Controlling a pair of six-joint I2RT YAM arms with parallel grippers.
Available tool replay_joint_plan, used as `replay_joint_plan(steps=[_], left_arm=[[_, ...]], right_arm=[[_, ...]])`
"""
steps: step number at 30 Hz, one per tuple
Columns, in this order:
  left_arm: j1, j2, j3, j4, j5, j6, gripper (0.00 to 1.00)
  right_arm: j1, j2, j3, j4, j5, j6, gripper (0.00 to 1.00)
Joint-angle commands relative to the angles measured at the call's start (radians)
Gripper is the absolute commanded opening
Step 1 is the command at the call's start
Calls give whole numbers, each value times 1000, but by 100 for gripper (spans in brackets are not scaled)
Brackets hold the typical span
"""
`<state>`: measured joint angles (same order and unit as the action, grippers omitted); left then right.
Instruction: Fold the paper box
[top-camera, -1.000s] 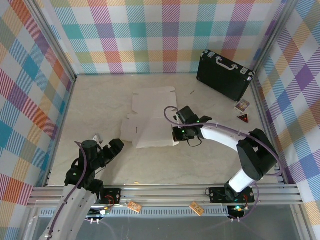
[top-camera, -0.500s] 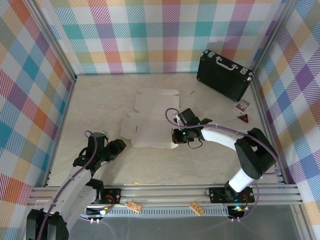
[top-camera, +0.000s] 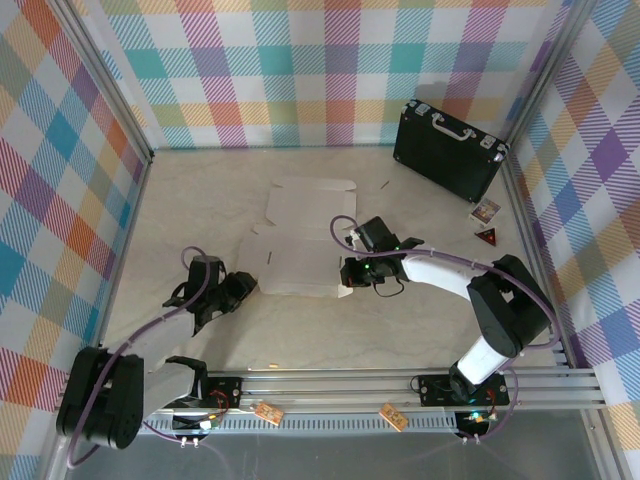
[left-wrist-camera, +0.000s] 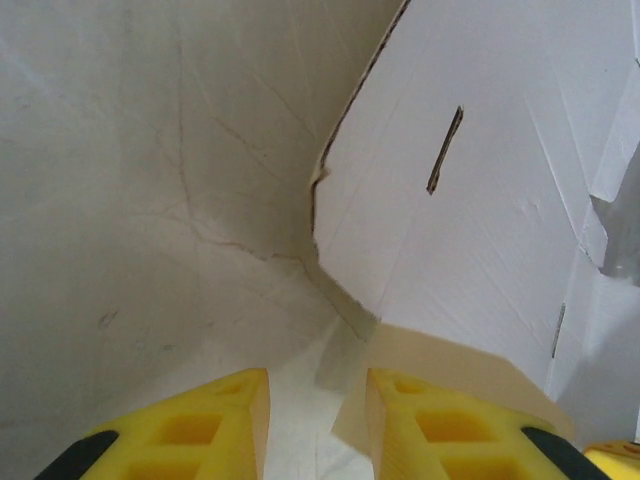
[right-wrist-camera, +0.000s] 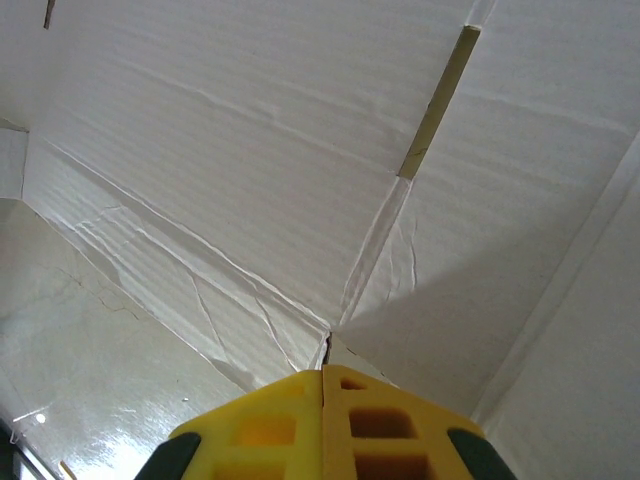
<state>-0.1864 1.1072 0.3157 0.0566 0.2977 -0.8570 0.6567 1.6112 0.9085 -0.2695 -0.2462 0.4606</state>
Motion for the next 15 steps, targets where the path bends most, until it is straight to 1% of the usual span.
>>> replay_joint_plan(steps=[1, 4, 9, 15], left_arm=[[12, 53, 13, 163, 60, -24, 31], [4, 87, 9, 235, 101, -45, 31], [-31, 87, 7, 258, 132, -57, 32], [-48, 67, -6, 234, 152, -50, 32]], right_arm=[[7, 18, -3, 22, -34, 5, 1], [8, 23, -2, 23, -41, 6, 1], [7, 26, 0, 30, -54, 13, 1], [7, 27, 0, 33, -65, 21, 1]])
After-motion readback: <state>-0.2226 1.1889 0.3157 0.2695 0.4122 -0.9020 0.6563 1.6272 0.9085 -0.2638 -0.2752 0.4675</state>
